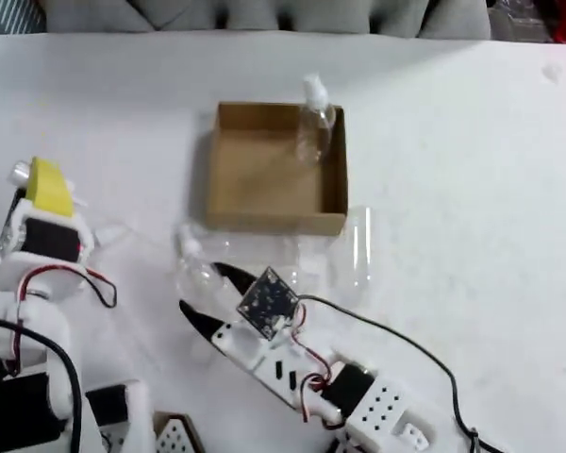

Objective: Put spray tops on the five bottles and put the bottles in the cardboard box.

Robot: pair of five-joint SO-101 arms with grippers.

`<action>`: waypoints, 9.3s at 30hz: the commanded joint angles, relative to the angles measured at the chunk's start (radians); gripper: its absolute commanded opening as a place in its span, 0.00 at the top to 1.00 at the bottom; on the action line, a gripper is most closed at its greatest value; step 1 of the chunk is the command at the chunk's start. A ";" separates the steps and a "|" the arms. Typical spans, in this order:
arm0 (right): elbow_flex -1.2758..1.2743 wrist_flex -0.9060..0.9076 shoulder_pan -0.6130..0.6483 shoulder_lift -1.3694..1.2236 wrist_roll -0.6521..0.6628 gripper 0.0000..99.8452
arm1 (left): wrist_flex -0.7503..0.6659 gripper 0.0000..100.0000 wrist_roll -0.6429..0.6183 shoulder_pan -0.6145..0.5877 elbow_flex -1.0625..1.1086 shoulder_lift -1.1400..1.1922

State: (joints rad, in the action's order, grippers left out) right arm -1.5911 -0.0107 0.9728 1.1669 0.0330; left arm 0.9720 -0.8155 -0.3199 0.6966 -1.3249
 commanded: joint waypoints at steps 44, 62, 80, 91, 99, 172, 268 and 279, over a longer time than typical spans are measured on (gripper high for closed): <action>0.011 -0.025 0.002 0.002 0.002 0.98 | -0.121 0.98 0.325 0.397 0.239 -0.021; 0.011 -0.025 0.001 0.008 0.002 0.98 | -0.124 0.81 0.325 0.392 0.345 -0.209; 0.023 -0.027 -0.056 0.012 -0.003 0.98 | -0.123 0.79 0.324 0.386 0.345 -0.223; 0.032 -0.022 -0.068 0.004 -0.006 0.98 | -0.206 0.79 0.275 0.229 0.345 -0.216; 0.032 -0.022 -0.068 0.004 -0.006 0.98 | -0.227 0.95 0.239 0.223 0.345 -0.211; 0.178 0.008 -0.429 0.013 -0.198 0.98 | -0.002 0.98 0.474 0.555 0.117 0.421; 0.302 0.387 -0.394 0.262 -0.483 0.99 | -0.302 0.98 0.991 1.013 0.756 -0.289; 0.397 0.621 -0.390 0.263 -0.339 0.99 | -0.328 0.98 1.010 0.941 0.772 -0.288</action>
State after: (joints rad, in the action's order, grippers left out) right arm -1.2781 0.5524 0.5708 1.4047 -0.3276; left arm 0.6759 0.1834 0.6513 1.4760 -1.5980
